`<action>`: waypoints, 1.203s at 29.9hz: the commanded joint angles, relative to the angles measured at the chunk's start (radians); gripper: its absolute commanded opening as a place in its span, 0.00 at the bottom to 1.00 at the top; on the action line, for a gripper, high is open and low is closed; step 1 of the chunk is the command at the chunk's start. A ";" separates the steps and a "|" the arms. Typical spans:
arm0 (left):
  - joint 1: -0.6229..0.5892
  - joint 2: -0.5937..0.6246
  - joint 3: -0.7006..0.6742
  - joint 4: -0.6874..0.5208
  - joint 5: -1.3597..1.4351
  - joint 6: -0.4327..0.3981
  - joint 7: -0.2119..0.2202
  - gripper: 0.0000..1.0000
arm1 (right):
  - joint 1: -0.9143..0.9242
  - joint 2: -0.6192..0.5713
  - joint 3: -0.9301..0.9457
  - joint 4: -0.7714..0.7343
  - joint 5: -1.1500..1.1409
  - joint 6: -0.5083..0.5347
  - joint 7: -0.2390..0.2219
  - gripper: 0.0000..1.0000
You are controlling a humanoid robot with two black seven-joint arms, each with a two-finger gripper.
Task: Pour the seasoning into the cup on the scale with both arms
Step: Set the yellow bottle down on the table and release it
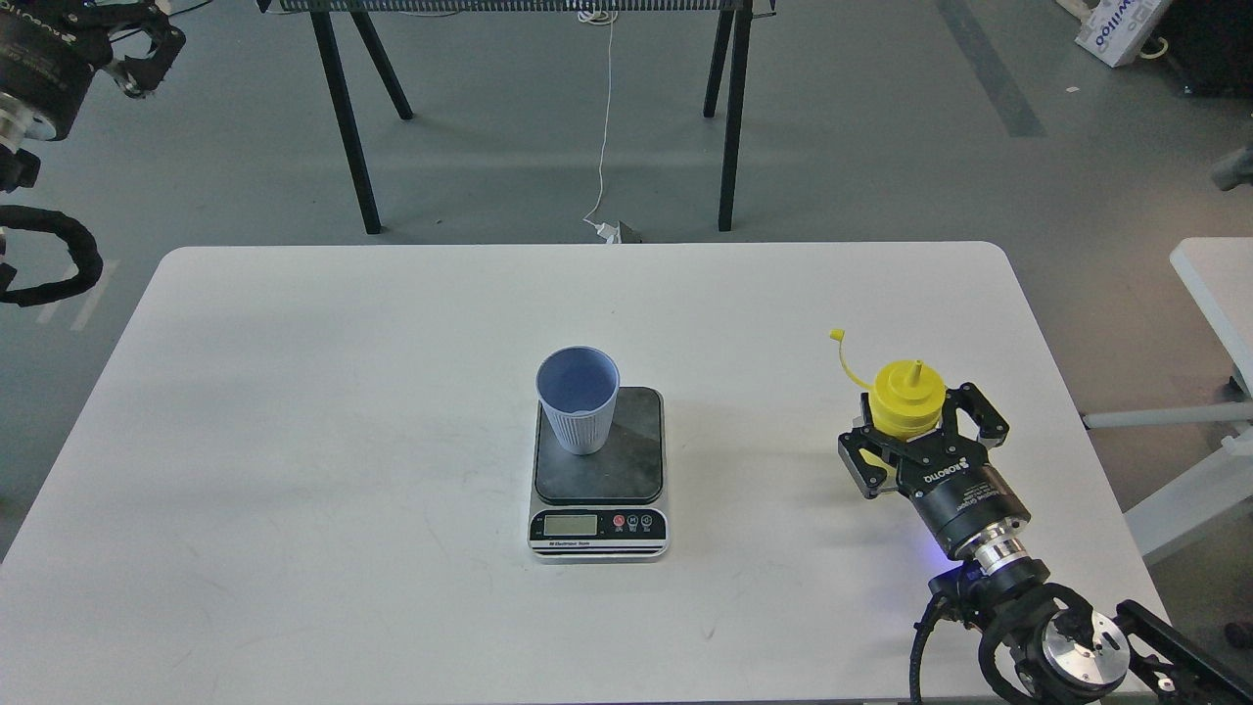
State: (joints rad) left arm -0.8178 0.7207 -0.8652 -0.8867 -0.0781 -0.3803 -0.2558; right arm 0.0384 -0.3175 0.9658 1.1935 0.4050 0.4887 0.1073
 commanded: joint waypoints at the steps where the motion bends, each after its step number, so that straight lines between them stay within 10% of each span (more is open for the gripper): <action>1: 0.000 -0.001 0.003 -0.001 0.001 0.005 0.001 1.00 | -0.023 0.000 0.001 -0.003 -0.002 0.000 0.000 0.57; 12: 0.000 -0.001 0.006 -0.001 0.001 0.003 0.001 1.00 | -0.078 -0.012 0.002 -0.005 -0.006 0.000 0.003 0.94; 27: -0.001 -0.004 -0.003 -0.038 -0.003 0.008 -0.002 1.00 | -0.274 -0.118 0.022 0.101 -0.009 0.000 0.022 0.99; 36: 0.002 0.000 -0.003 -0.038 -0.003 -0.003 -0.003 1.00 | -0.324 -0.376 0.158 0.166 -0.011 0.000 0.054 0.99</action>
State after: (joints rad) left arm -0.8176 0.7205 -0.8687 -0.9251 -0.0814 -0.3804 -0.2578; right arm -0.2851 -0.6208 1.0632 1.3580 0.3956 0.4885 0.1600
